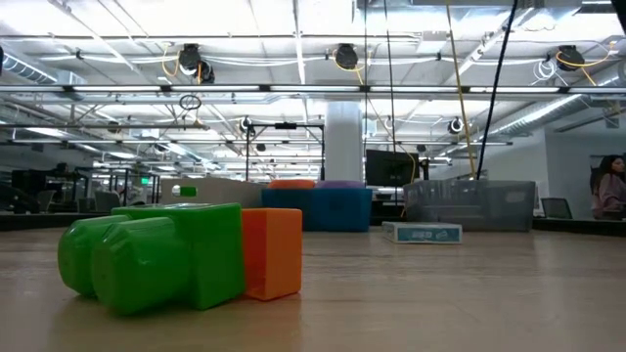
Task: Pick & Place Toys
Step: Put the blue deck of cards into the black bin
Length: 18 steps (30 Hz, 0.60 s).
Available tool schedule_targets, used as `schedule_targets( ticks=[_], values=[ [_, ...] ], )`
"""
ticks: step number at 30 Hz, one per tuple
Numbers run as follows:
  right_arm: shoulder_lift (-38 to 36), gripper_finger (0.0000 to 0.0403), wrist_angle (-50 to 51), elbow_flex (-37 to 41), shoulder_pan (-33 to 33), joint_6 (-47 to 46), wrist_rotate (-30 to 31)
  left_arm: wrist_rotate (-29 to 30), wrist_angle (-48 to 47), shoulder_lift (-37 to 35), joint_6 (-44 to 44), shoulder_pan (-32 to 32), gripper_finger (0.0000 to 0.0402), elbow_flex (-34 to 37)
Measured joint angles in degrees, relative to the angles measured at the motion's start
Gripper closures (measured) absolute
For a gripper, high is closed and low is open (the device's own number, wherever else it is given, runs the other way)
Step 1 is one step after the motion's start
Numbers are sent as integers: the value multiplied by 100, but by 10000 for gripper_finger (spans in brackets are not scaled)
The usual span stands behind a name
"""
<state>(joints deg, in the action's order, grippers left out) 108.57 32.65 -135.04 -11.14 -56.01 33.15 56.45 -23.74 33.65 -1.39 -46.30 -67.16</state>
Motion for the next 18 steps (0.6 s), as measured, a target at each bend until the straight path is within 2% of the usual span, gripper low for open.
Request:
schedule_targets(
  ticks=[5, 13, 18],
  values=[
    [334, 216, 1409, 38, 225, -1207, -72, 2, -38, 0, 1, 1, 275, 0],
    [1058, 216, 4575, 42, 602, -2953, -889, 2, -63, 0, 16, 0, 275, 0],
    [1606, 216, 5451, 44, 658, -3891, -1366, 2, -210, 2, 139, 0, 275, 2]
  ],
)
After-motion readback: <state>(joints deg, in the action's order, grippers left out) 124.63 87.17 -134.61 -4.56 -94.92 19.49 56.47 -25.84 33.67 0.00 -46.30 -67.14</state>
